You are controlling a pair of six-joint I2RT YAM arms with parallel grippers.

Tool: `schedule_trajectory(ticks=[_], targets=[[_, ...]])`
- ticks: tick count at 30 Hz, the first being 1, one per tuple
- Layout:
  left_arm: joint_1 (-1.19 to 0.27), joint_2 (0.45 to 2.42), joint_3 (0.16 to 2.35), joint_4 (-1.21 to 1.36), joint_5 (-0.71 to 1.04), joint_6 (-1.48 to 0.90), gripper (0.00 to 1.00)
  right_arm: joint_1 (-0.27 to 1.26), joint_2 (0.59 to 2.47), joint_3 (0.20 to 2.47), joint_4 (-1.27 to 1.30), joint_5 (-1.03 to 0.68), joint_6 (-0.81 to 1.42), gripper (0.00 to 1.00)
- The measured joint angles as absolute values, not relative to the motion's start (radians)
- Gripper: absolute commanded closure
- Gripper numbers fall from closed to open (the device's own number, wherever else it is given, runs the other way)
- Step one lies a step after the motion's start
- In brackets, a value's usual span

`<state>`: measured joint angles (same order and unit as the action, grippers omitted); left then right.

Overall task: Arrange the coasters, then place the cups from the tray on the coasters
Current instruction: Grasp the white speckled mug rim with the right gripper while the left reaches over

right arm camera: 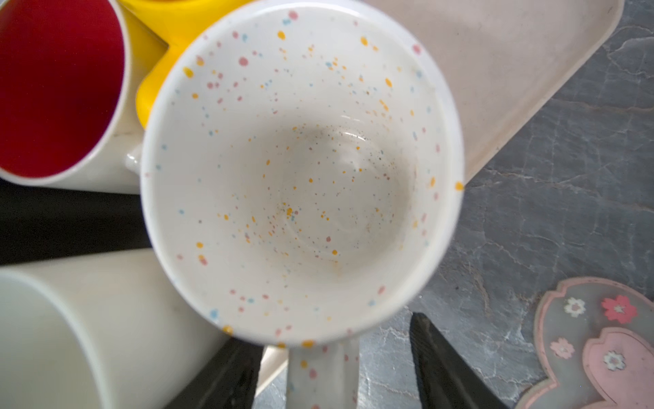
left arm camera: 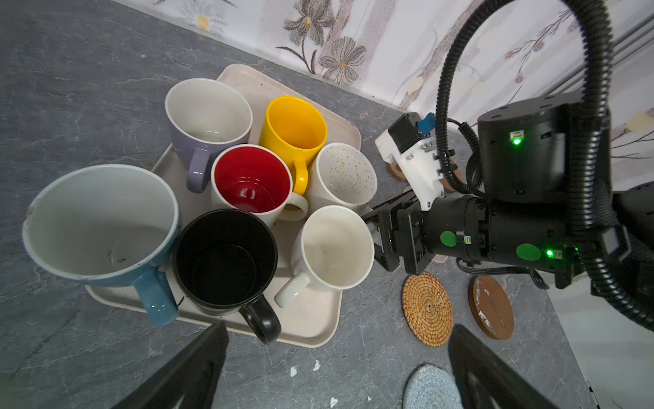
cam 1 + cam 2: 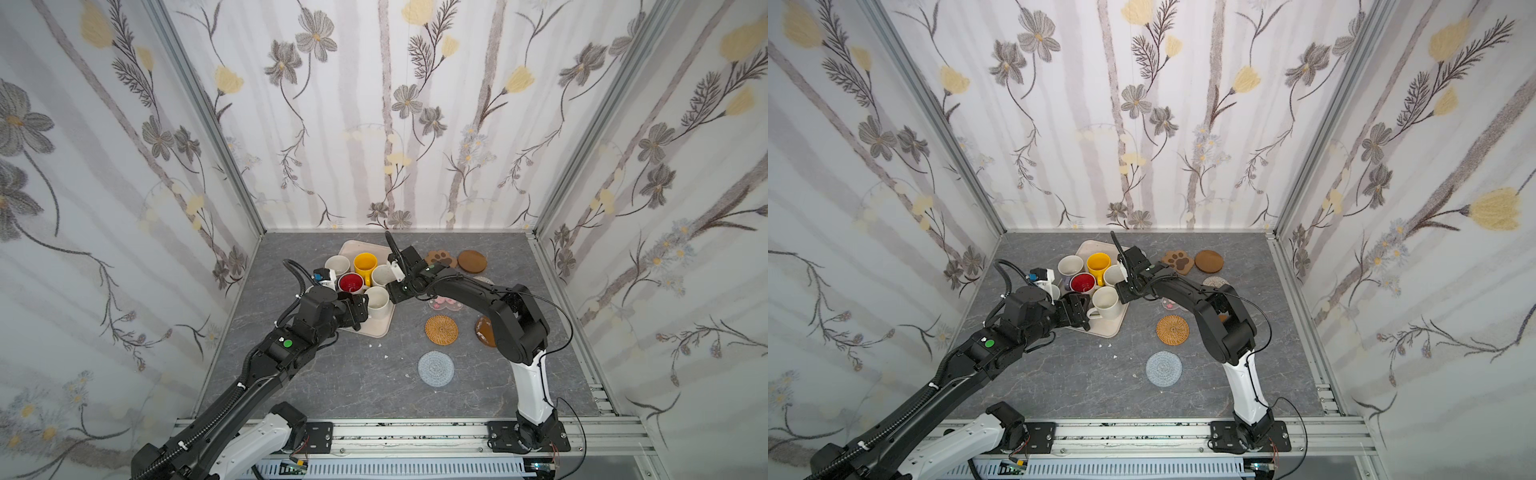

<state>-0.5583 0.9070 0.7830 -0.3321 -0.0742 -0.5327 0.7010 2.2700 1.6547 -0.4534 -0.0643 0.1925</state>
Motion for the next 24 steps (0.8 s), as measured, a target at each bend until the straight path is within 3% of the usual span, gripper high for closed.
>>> schedule_trajectory(ticks=[10, 24], targets=[[-0.537, 0.908, 0.796, -0.374, -0.049, -0.501, 0.0, 0.703, 2.342, 1.734, -0.503, -0.042, 0.19, 0.38], [-0.532, 0.902, 0.819, -0.41, -0.033, -0.49, 0.0, 0.705, 2.383, 1.787, -0.545, -0.043, 0.189, 0.56]])
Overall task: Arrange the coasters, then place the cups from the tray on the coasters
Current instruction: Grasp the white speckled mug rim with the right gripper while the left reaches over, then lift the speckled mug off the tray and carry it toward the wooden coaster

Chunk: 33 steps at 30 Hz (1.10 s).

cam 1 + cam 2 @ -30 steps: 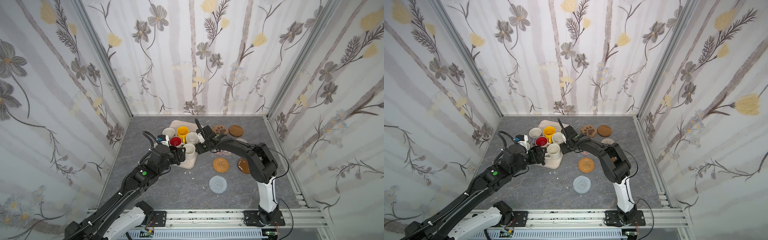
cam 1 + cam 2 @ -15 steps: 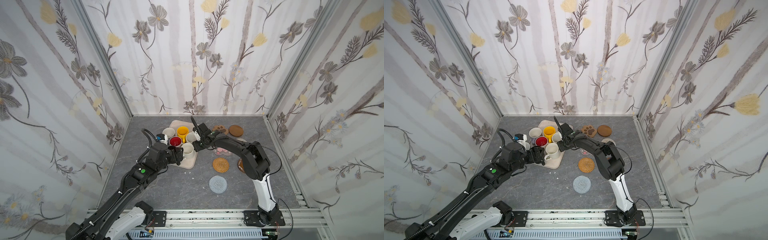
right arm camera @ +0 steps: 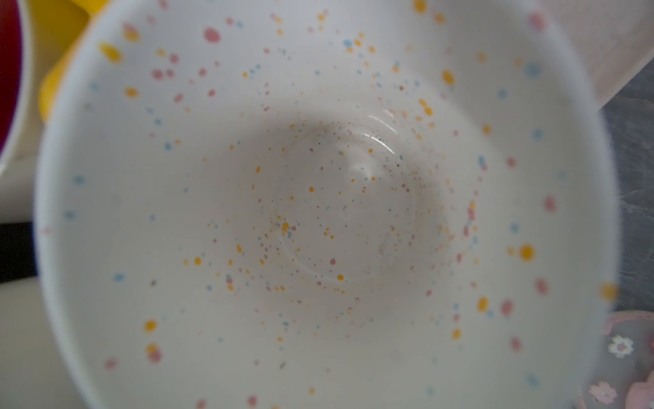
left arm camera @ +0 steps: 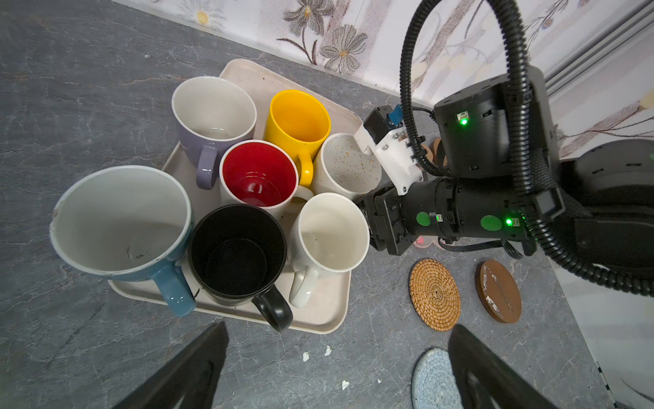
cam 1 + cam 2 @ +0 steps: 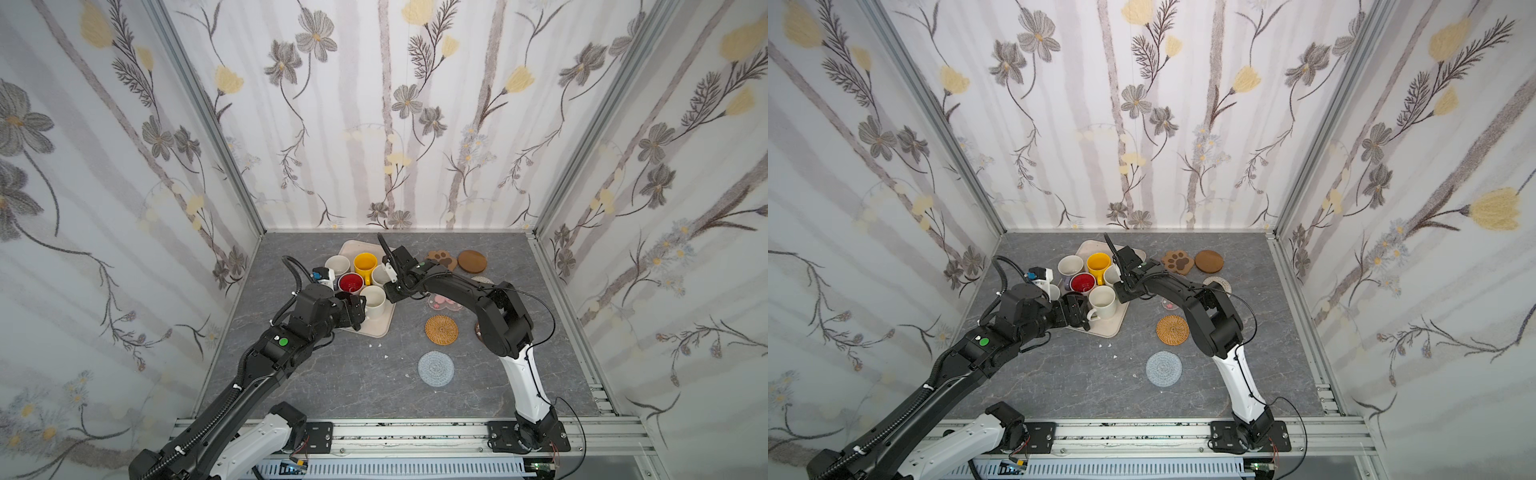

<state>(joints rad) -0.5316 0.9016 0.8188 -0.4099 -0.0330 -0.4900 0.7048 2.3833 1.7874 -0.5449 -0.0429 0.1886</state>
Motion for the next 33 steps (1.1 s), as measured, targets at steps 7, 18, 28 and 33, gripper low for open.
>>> schedule_trajectory(ticks=[7, 18, 28, 33], targets=[[-0.531, 0.901, 0.819, -0.417, -0.033, -0.49, 0.0, 0.705, 2.383, 1.787, -0.556, -0.037, 0.181, 0.69], [-0.531, 0.913, 0.819, -0.417, -0.052, -0.459, 0.0, 0.705, 2.314, 1.745, -0.541, -0.016, 0.178, 0.82], [-0.531, 0.918, 0.819, -0.416, -0.082, -0.451, 0.0, 0.706, 2.224, 1.658, -0.533, -0.019, 0.183, 0.89], [-0.531, 0.929, 0.818, -0.415, -0.083, -0.451, 0.0, 0.706, 2.158, 1.596, -0.531, -0.007, 0.19, 0.96]])
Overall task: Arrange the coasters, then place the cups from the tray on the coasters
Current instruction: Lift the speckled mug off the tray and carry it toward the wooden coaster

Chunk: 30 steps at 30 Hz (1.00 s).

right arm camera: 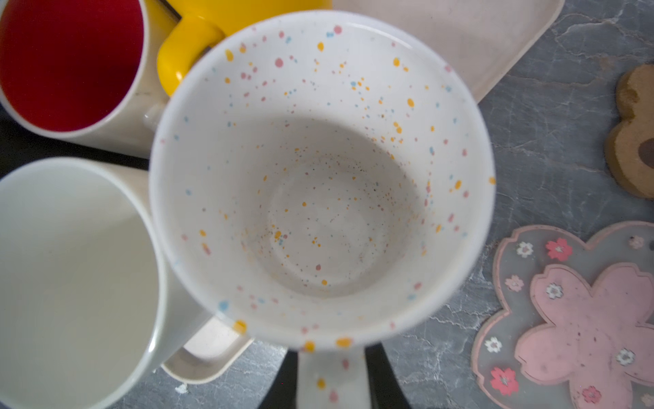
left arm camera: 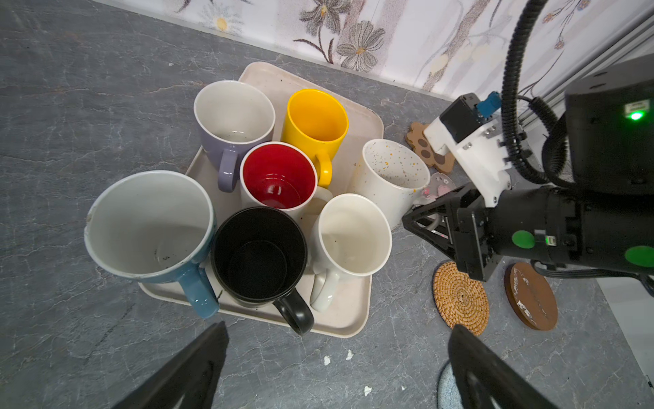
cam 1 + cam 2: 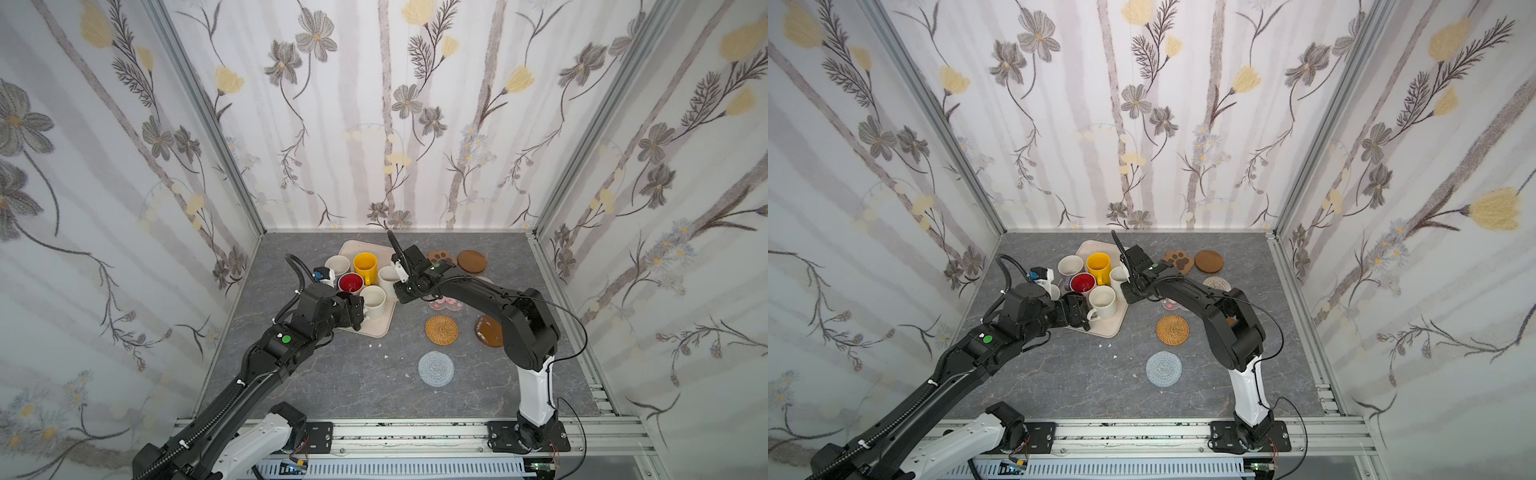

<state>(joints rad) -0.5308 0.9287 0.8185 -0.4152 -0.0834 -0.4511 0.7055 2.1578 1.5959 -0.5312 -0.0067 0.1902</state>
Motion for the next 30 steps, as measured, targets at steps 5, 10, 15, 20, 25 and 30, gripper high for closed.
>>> schedule_trajectory(ticks=[5, 10, 15, 20, 25, 30], targets=[[-0.531, 0.935, 0.815, -0.414, -0.084, -0.451, 0.0, 0.7, 2.11, 1.554, -0.522, 0.019, 0.196, 0.99], [-0.531, 0.959, 0.815, -0.407, -0.083, -0.451, 0.0, 0.667, 2.059, 1.507, -0.504, 0.023, 0.208, 1.0], [-0.53, 0.99, 0.817, -0.393, -0.081, -0.449, 0.0, 0.619, 2.014, 1.458, -0.47, 0.036, 0.216, 1.0], [-0.53, 1.029, 0.826, -0.388, -0.076, -0.445, 0.0, 0.552, 1.988, 1.415, -0.434, 0.04, 0.22, 1.0], [-0.53, 1.07, 0.843, -0.375, -0.075, -0.436, 0.0, 0.469, 1.973, 1.394, -0.414, 0.055, 0.22, 1.0], [-0.53, 1.116, 0.866, -0.364, -0.075, -0.422, 0.0, 0.387, 1.972, 1.393, -0.384, 0.06, 0.222, 1.0]])
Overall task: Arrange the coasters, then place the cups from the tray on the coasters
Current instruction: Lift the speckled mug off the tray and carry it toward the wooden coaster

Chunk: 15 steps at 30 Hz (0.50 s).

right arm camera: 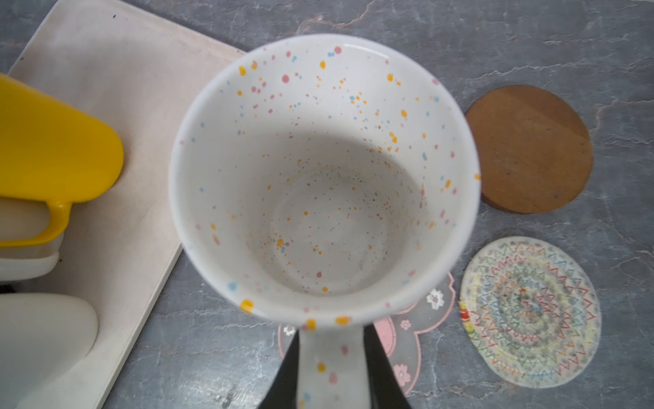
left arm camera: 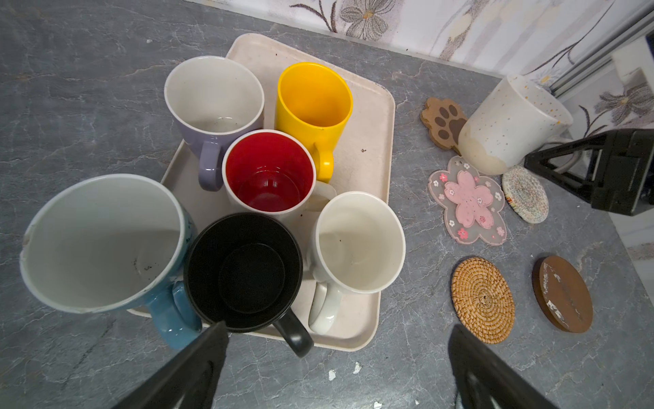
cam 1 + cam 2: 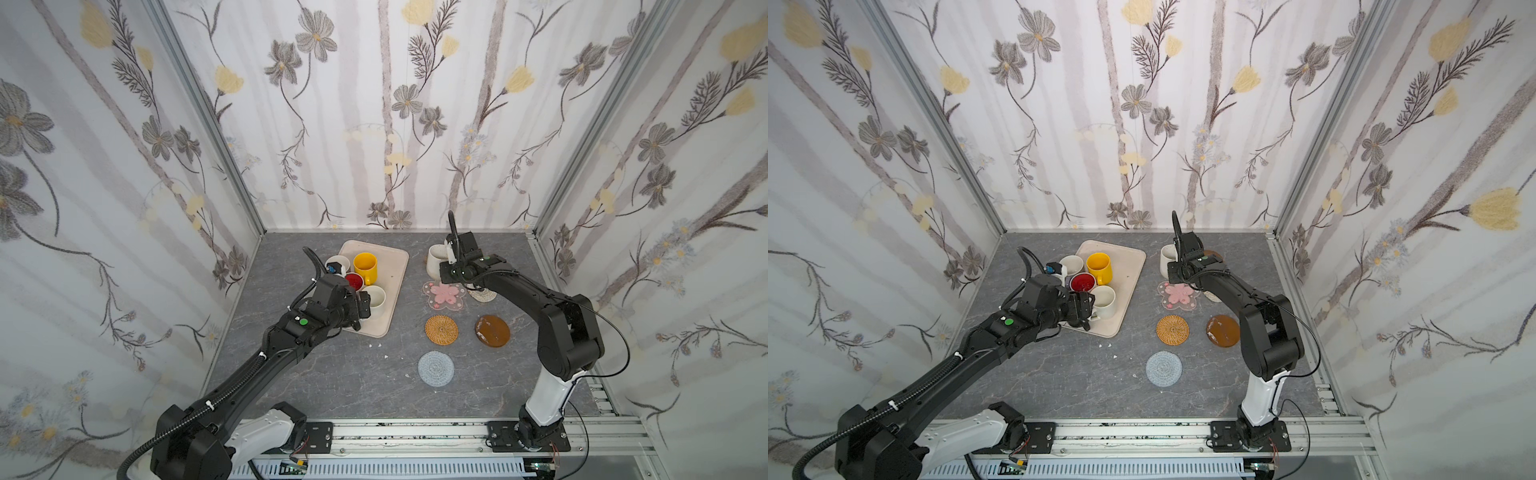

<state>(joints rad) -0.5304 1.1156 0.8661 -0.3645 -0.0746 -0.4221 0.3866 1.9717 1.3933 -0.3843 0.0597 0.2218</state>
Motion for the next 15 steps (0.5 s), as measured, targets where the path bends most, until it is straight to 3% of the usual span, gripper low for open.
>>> schedule_trajectory(ticks=[15], targets=[[-0.529, 1.262, 0.937, -0.344, -0.064, -0.4, 0.0, 0.198, 2.064, 1.493, -0.356, 0.07, 0.227, 1.0]])
